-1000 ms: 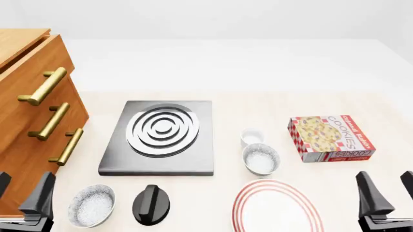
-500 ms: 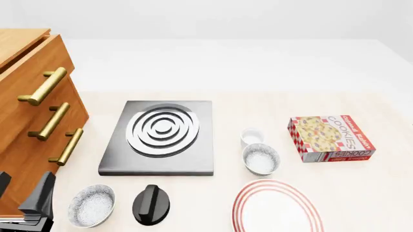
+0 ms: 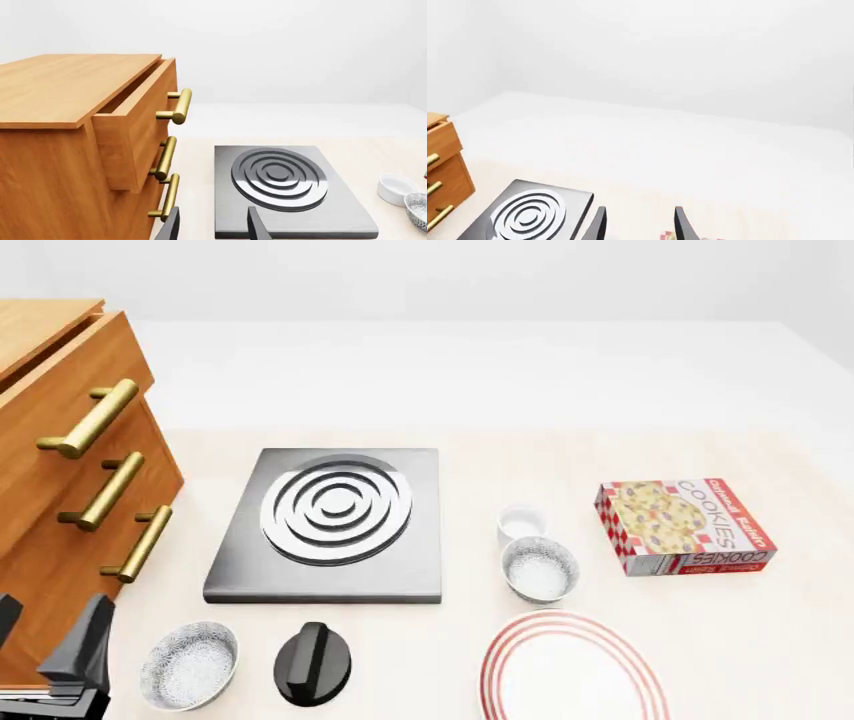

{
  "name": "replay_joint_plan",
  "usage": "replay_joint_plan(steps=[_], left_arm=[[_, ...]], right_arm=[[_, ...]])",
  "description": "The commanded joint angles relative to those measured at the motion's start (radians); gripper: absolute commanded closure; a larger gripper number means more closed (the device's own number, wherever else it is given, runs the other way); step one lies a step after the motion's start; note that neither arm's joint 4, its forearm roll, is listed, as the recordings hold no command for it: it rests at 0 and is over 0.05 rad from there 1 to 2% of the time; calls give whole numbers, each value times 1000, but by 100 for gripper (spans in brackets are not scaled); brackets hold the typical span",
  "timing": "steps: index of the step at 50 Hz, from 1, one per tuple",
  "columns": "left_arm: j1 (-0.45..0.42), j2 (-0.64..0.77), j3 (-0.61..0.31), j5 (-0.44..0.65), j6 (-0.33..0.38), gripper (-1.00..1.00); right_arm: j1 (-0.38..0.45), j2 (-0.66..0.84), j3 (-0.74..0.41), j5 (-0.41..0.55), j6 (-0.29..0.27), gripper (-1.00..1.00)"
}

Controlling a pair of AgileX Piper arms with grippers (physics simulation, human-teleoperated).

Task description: Pick the akita bowl between the plate and the ramekin and place it on the plate.

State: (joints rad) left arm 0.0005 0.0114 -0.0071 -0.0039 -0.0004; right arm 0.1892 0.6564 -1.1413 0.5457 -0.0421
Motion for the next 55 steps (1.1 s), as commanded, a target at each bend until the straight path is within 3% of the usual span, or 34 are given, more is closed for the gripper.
replay_joint_plan(steps=[1,6,11,15,17,23,26,31,35,44,55], left_arm=[[0,2,-1,-1,0,-100],[0,2,0,-2,0,-100],[0,2,0,-2,0,-100],[0,2,0,-2,0,-100],[0,2,-1,-1,0,-100],[0,0,-1,0,0,-100],[0,0,-1,0,0,-100],[0,-1,-1,1,0,-100],[0,-1,-1,1,0,-100],[0,-5,3,2,0,-100],[0,-5,3,2,-1,-100]], right_arm=[[3,207,-189,98,-4,-100],[-6,283,-233,146,-11,-100],[48,392,-272,190,44,-100],[12,436,-264,178,3,-100],[24,451,-253,163,13,-100],[45,522,-189,130,60,-100],[24,523,-167,110,38,-100],[25,561,-126,85,57,-100],[-9,550,3,31,49,-100],[-62,522,124,-12,25,-100],[-62,606,241,-146,62,-100]])
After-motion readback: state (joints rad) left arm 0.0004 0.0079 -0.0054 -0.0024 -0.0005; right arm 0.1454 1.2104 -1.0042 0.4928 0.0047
